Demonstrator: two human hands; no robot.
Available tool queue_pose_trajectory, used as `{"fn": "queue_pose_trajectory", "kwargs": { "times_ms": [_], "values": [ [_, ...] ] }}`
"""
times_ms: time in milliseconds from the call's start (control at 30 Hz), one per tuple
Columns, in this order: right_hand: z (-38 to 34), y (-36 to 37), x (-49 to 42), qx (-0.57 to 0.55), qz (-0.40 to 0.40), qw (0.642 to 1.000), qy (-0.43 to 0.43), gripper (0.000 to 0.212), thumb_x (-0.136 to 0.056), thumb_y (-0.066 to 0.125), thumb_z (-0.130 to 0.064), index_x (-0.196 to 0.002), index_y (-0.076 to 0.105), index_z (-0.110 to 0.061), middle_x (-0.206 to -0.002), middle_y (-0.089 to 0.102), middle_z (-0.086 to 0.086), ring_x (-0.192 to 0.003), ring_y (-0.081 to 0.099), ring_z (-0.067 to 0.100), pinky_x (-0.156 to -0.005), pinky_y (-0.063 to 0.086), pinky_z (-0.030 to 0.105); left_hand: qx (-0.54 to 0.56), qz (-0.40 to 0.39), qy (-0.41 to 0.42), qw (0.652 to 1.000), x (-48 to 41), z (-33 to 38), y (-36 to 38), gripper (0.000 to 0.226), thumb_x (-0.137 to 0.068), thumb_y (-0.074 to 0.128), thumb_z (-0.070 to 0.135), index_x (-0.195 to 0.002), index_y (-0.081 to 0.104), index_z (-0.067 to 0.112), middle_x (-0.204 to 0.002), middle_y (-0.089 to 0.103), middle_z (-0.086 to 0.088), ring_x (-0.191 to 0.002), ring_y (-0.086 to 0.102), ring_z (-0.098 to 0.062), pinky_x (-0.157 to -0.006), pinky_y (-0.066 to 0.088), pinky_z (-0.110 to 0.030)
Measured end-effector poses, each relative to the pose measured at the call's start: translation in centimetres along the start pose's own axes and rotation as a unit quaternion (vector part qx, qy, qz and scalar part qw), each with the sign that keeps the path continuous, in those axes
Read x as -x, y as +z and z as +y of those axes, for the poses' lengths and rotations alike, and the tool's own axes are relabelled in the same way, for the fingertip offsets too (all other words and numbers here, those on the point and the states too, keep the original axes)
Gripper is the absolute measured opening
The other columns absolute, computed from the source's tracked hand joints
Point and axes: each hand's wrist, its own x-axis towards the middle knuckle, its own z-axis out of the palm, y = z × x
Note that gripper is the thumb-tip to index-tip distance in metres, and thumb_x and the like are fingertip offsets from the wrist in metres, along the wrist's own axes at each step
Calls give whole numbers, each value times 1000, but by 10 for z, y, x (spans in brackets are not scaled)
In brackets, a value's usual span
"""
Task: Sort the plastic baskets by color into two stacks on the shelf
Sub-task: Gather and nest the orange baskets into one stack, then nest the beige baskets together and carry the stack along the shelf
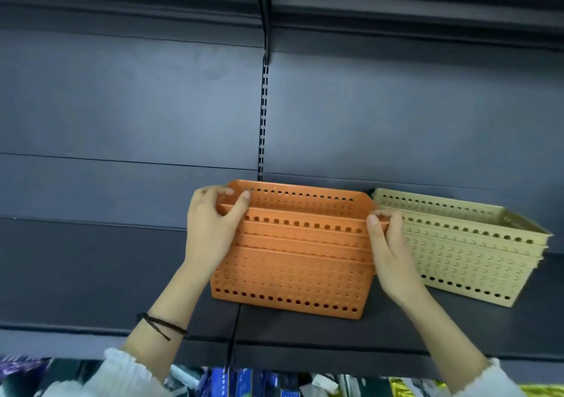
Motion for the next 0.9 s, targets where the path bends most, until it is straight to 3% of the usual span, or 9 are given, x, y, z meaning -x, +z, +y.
{"fn": "queue_pose_trajectory", "kwargs": {
  "times_ms": [100,200,267,333,400,500,633,767,900],
  "values": [
    [-3,3,-3,14,-2,1000,3,34,-94,26,-57,-112,39,-32,-115,57,-6,-105,56,15,-83,40,36,-17,-22,6,1000,-5,-4,-2,36,-85,60,47,-97,67,14,-108,58,-1,-97,48,-7,-84,31,-19],
    [3,2,-10,14,-21,999,21,32,-91,25,-64,-110,37,-40,-113,60,-7,-103,59,17,-85,46,41,-28,-66,9,997,-13,-4,-1,37,-87,58,47,-95,68,12,-109,57,-3,-101,47,-9,-86,31,-21],
    [7,-3,-17,23,-32,999,30,34,-90,25,-66,-111,38,-42,-109,61,-9,-103,60,18,-87,47,42,-48,-93,26,994,-13,-2,-1,35,-90,55,44,-93,68,11,-106,58,-4,-106,50,-16,-88,33,-25],
    [11,-11,-25,35,-47,998,36,33,-91,26,-64,-114,40,-45,-113,62,-10,-106,60,19,-89,45,41,-118,-80,85,986,-7,3,1,30,-94,52,34,-91,68,9,-106,62,-8,-114,52,-28,-95,36,-39],
    [16,-22,-31,44,-64,997,25,35,-94,27,-60,-124,42,-47,-128,59,-7,-119,54,19,-94,39,35,-215,-47,171,960,5,15,9,23,-93,51,23,-90,69,9,-109,65,-7,-122,49,-34,-103,30,-51],
    [26,-48,-31,105,-71,992,-9,46,-97,27,-54,-140,40,-42,-144,48,-8,-133,43,15,-106,33,32,-264,-52,287,919,27,52,31,22,-88,49,23,-93,68,13,-106,67,-4,-119,52,-30,-103,28,-48],
    [51,-109,-13,257,-121,958,-43,42,-94,38,-51,-131,52,-38,-120,65,-8,-113,61,18,-90,50,36,-284,-140,427,847,74,106,87,22,-87,49,25,-94,66,14,-91,69,-4,-94,62,-27,-86,41,-41],
    [88,-195,8,419,-133,892,-105,44,-92,48,-42,-134,51,-29,-133,58,-2,-117,56,22,-90,49,35,-339,-257,435,794,126,149,153,31,-82,42,37,-93,65,19,-86,69,-2,-85,63,-24,-76,47,-39],
    [132,-291,27,474,-121,864,-119,52,-86,55,-43,-135,51,-27,-137,55,0,-125,50,25,-97,42,37,-378,-300,410,774,172,186,215,40,-78,38,43,-95,65,21,-92,69,-4,-88,63,-26,-75,50,-41]
  ]
}}
